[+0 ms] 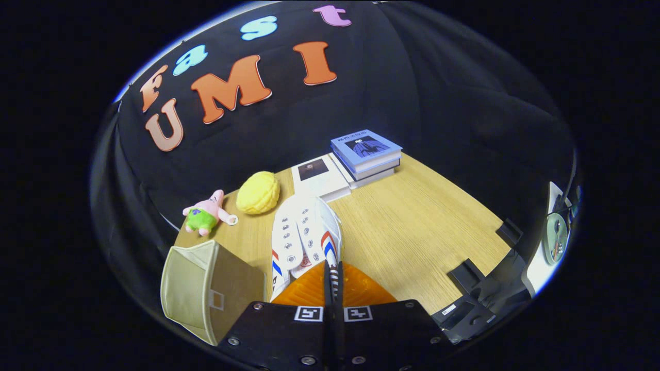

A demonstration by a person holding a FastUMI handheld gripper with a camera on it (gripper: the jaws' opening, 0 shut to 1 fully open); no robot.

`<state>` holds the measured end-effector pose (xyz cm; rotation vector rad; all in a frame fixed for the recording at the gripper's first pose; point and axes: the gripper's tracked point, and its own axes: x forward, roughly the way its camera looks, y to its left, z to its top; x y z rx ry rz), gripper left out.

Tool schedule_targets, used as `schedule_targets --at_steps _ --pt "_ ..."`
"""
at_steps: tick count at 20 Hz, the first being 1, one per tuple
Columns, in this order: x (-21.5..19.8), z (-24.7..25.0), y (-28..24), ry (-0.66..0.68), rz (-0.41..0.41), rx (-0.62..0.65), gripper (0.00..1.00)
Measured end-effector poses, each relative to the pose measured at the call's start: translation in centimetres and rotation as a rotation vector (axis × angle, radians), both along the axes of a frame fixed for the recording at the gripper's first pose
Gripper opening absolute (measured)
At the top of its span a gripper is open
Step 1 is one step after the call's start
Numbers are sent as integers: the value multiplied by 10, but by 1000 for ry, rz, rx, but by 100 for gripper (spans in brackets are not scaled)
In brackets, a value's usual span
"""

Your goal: Open the storage box then place both shoes into the box .Put the left shoe in first, then the right shoe, with the right side of both shoes facing outward in a uniform manner.

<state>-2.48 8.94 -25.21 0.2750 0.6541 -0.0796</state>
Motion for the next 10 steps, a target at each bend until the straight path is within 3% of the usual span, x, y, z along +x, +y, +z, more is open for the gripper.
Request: schedule_targets --at_steps 10 --pt "-23 63 108 -94 52 39 0"
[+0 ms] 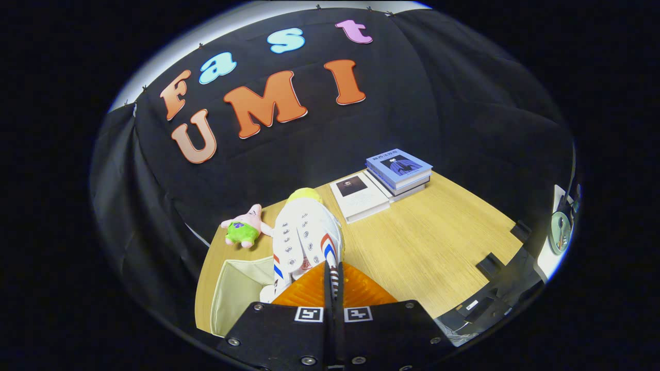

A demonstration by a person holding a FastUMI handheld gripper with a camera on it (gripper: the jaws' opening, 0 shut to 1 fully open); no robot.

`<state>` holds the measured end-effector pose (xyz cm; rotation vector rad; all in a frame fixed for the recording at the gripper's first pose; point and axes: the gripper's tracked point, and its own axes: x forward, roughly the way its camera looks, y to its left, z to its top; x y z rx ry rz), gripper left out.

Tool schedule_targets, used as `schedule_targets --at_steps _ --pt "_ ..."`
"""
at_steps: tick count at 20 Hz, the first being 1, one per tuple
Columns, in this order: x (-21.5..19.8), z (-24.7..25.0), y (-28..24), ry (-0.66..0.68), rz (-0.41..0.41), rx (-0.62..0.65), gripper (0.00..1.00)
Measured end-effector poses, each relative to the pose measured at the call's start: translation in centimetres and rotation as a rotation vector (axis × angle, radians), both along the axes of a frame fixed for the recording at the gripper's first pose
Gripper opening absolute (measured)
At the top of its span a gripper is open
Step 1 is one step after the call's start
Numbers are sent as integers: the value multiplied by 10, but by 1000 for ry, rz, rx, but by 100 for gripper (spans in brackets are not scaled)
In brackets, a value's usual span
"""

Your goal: Open the storage box then place both shoes into the box .Put the left shoe in first, then the right shoe, with the right side of both shoes facing outward in a uniform manner.

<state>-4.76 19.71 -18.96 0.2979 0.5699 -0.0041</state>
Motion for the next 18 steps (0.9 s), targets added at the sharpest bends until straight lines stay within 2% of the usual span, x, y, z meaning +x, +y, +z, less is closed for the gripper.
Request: schedule_targets --at_steps 9,18 --pt "-18 -20 85 39 136 16 0" --pt "-27 -60 120 88 200 19 0"
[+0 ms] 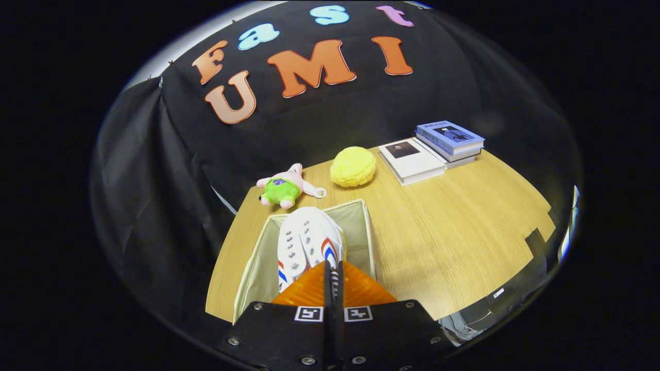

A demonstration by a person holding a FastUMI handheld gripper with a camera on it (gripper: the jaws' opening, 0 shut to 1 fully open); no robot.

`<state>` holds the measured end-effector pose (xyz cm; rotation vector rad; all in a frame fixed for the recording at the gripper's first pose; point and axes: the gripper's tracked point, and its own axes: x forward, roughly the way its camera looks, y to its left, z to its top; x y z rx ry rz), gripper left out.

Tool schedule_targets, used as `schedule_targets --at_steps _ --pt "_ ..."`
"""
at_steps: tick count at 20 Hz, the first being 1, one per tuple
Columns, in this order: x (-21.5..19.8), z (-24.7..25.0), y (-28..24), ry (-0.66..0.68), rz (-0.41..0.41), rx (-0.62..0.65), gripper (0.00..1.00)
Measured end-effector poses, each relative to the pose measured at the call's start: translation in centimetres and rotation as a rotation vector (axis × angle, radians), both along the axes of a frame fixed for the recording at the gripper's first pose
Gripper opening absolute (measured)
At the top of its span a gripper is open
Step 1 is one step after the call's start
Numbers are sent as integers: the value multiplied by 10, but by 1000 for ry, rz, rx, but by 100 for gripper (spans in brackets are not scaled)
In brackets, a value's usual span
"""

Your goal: Open the storage box then place both shoes into the box .Put the left shoe in first, then the right shoe, with the right side of both shoes facing outward in a uniform manner.

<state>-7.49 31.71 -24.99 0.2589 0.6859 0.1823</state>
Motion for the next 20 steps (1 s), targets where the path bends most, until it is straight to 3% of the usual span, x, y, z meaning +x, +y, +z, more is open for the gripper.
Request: schedule_targets --at_steps 4,7,9,12,14,20 --pt "1 -13 4 10 14 -15 1" --pt "3 -2 13 -10 25 70 11" --pt "10 11 7 -42 34 42 34" --pt "23 27 -8 -92 47 -38 85" --pt "31 41 -17 -114 43 -45 97" --pt "66 101 -67 -234 25 -95 99"
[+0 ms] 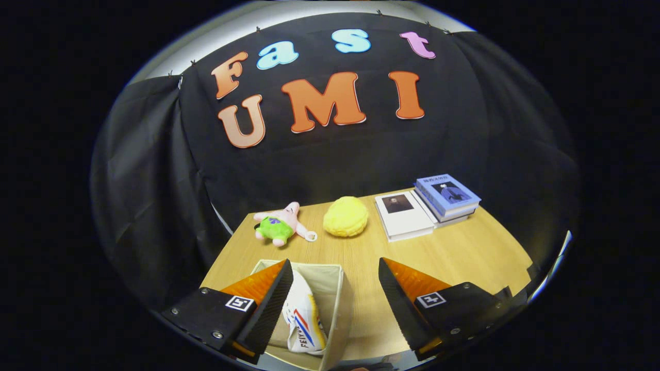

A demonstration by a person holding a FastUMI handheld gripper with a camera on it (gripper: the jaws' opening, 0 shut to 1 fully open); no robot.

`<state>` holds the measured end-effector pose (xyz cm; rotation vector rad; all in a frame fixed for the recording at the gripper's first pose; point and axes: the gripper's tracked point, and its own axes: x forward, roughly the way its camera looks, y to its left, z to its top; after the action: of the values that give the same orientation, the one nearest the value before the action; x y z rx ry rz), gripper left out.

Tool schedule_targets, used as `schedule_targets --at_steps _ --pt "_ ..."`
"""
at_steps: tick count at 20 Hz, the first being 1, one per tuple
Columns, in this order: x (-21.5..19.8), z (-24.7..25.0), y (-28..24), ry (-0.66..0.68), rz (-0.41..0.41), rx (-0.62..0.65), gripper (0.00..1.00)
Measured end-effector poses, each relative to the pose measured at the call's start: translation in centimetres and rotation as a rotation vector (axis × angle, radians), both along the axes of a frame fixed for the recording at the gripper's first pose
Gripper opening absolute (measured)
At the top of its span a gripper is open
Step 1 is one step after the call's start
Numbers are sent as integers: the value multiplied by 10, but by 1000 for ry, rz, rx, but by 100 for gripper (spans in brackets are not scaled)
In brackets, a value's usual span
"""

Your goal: Open the storage box then place both shoes into the box .Put the left shoe in first, then the right shoe, with the right side of both shoes facing outward in a uniform manner.

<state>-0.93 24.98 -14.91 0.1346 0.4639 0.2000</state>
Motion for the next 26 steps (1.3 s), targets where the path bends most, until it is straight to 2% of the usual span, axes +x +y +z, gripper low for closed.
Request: schedule_targets --at_steps 10,17,21,26 --pt "42 102 -94 -197 -34 -65 99" --pt "42 171 -158 -316 -88 -110 98" --pt "35 195 -190 -355 -119 -91 99" --pt "31 200 -225 -378 -152 -78 98"
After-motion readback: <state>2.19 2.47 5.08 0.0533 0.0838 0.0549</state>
